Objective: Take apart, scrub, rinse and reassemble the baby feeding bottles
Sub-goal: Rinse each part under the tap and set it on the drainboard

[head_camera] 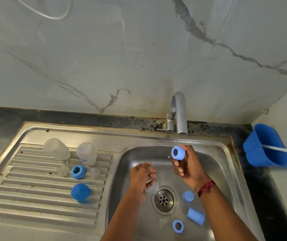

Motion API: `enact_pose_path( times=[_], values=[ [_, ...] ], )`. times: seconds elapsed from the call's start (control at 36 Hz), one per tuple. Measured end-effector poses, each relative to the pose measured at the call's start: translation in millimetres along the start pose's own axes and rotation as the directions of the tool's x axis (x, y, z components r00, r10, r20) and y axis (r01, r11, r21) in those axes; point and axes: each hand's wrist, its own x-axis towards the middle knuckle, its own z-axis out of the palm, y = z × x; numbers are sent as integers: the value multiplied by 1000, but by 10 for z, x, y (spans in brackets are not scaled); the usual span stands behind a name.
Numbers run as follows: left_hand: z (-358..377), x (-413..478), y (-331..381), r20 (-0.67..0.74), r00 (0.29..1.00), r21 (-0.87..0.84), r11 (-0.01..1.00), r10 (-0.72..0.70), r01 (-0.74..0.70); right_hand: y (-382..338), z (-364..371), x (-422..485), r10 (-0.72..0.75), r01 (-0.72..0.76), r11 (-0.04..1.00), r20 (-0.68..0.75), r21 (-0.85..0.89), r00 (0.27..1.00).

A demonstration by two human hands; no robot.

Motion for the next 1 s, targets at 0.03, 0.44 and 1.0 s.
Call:
enact_pose_path(
  times=[0.03,0.44,1.0],
  values=[
    [2,-9,0,0,1000,-3,1000,-7,7,-10,18,-4,0,0,998,0,-63,1000],
    [-60,-97,23,-4,1000,-11,1000,-8,8,-100,131,-109,-256,275,930,-104,244,961],
    [-293,-516,48,87,984,141,976,154,-166,260,44,-518,-148,27,878,-219,-477,964]
  ],
)
